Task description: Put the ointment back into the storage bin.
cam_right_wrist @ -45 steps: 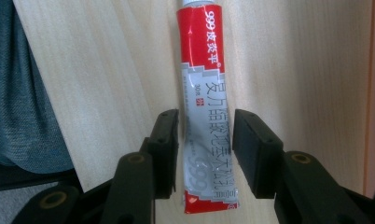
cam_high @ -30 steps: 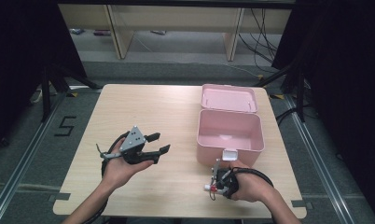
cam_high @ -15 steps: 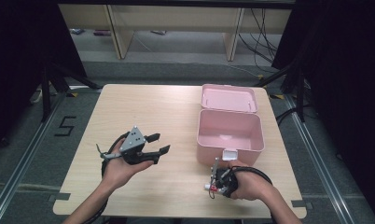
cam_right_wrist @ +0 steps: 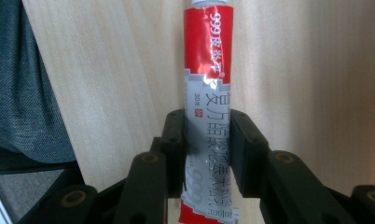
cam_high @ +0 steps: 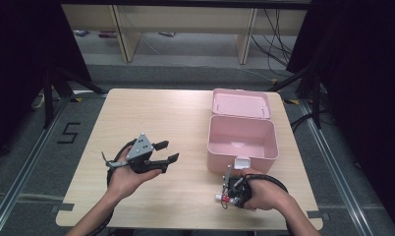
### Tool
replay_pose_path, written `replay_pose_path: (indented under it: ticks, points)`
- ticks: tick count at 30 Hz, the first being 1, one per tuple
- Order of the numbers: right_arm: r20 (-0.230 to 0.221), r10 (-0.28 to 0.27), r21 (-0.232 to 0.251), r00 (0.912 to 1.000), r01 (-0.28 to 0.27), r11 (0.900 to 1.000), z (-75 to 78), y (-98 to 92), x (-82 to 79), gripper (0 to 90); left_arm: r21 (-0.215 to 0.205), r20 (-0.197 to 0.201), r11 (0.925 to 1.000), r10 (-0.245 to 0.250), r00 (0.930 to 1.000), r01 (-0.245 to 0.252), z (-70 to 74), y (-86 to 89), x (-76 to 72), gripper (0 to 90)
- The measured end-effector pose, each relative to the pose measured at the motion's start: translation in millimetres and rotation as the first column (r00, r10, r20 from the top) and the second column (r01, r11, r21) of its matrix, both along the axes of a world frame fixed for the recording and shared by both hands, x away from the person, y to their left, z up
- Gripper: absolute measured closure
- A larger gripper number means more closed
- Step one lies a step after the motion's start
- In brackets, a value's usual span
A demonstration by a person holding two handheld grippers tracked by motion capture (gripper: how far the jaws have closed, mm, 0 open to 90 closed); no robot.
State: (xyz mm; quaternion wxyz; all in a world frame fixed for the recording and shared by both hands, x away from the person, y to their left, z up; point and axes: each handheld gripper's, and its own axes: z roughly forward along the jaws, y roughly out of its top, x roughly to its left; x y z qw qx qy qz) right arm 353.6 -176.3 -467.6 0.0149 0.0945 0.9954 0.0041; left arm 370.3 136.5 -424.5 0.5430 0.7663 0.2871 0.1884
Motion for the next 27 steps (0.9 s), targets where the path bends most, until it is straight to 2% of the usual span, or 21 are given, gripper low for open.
replay_pose_path:
  ticks: [1, 2, 3, 4, 5, 8, 9, 10, 11, 13, 16, 19, 20, 22, 25, 27]
  points:
    - [-0.003, -0.037, 0.003, 0.9993, 0.037, 0.999, 1.8, -0.6, -2.2, 70.5, -0.010, 0.004, 0.9999, -0.005, 1.0000, 0.005, -0.7, -0.6, 0.4, 41.2]
    - [0.003, -0.013, 0.002, 0.9999, 0.013, 1.000, 6.3, -0.3, -0.7, 70.5, -0.014, 0.002, 0.9999, -0.006, 1.0000, 0.006, -1.2, -0.8, 0.1, 41.2]
    - [0.010, -0.062, -0.004, 0.9980, 0.062, 0.998, 8.9, -0.4, -4.1, 70.5, -0.014, 0.002, 0.9999, -0.006, 1.0000, 0.006, -1.2, -0.8, 0.1, 41.2]
    - [0.010, -0.062, -0.004, 0.9980, 0.062, 0.998, 8.9, -0.4, -4.1, 70.5, -0.015, 0.001, 0.9999, -0.005, 1.0000, 0.005, -1.6, -0.6, -0.1, 41.2]
    - [0.002, -0.026, 0.014, 0.9997, 0.026, 1.000, 9.1, -1.7, -1.0, 70.5, -0.014, 0.000, 0.9999, -0.003, 1.0000, 0.003, -1.9, -0.3, -0.2, 41.2]
    - [0.005, -0.008, 0.021, 1.0000, 0.008, 1.000, 13.8, -4.1, 0.9, 70.4, -0.006, -0.003, 1.0000, 0.005, 1.0000, -0.005, -2.3, 1.0, -0.7, 41.2]
    - [0.005, -0.008, 0.021, 1.0000, 0.008, 1.000, 13.8, -4.1, 0.9, 70.4, 0.000, -0.005, 1.0000, 0.006, 1.0000, -0.006, -2.1, 1.5, -0.7, 41.2]
    - [0.007, -0.040, 0.013, 0.9992, 0.040, 0.999, 16.3, -3.8, -1.1, 70.5, -0.003, -0.004, 1.0000, 0.005, 1.0000, -0.005, -2.3, 1.6, -0.5, 41.2]
    - [0.016, -0.045, 0.010, 0.9989, 0.045, 0.999, 18.2, -3.9, -1.7, 70.5, -0.002, -0.004, 1.0000, 0.004, 1.0000, -0.004, -2.2, 1.8, -0.6, 41.2]
    - [0.010, -0.044, 0.009, 0.9990, 0.044, 0.999, 21.3, -4.7, -1.2, 70.5, -0.011, 0.000, 0.9999, -0.003, 1.0000, 0.003, -2.3, 1.7, 0.3, 41.2]
    - [0.018, -0.024, 0.034, 0.9995, 0.024, 0.999, 26.6, -7.3, 0.8, 70.5, -0.004, -0.002, 1.0000, 0.007, 1.0000, -0.007, -0.9, 1.6, -0.3, 41.3]
    - [0.016, -0.041, 0.021, 0.9990, 0.040, 0.999, 31.5, -7.3, 0.3, 70.5, -0.004, 0.001, 1.0000, 0.004, 1.0000, -0.004, -0.1, 1.1, -0.3, 41.3]
    - [0.026, -0.027, 0.026, 0.9993, 0.026, 0.999, 33.7, -9.0, 1.6, 70.5, -0.004, 0.001, 1.0000, 0.003, 1.0000, -0.003, 0.0, 0.9, -0.4, 41.3]
    - [0.022, -0.037, 0.028, 0.9991, 0.036, 0.999, 38.2, -10.4, 2.0, 70.5, 0.000, -0.001, 1.0000, 0.002, 1.0000, -0.002, -0.1, 0.5, -0.1, 41.3]
    - [0.031, -0.010, 0.040, 0.9995, 0.009, 0.999, 42.1, -13.0, 4.7, 70.5, 0.001, 0.000, 1.0000, 0.000, 1.0000, 0.000, -0.1, 0.2, 0.0, 41.3]
    - [0.030, -0.021, 0.051, 0.9993, 0.019, 0.999, 43.2, -13.7, 4.5, 70.5, 0.002, 0.000, 1.0000, -0.002, 1.0000, 0.002, 0.1, -0.1, -0.1, 41.3]
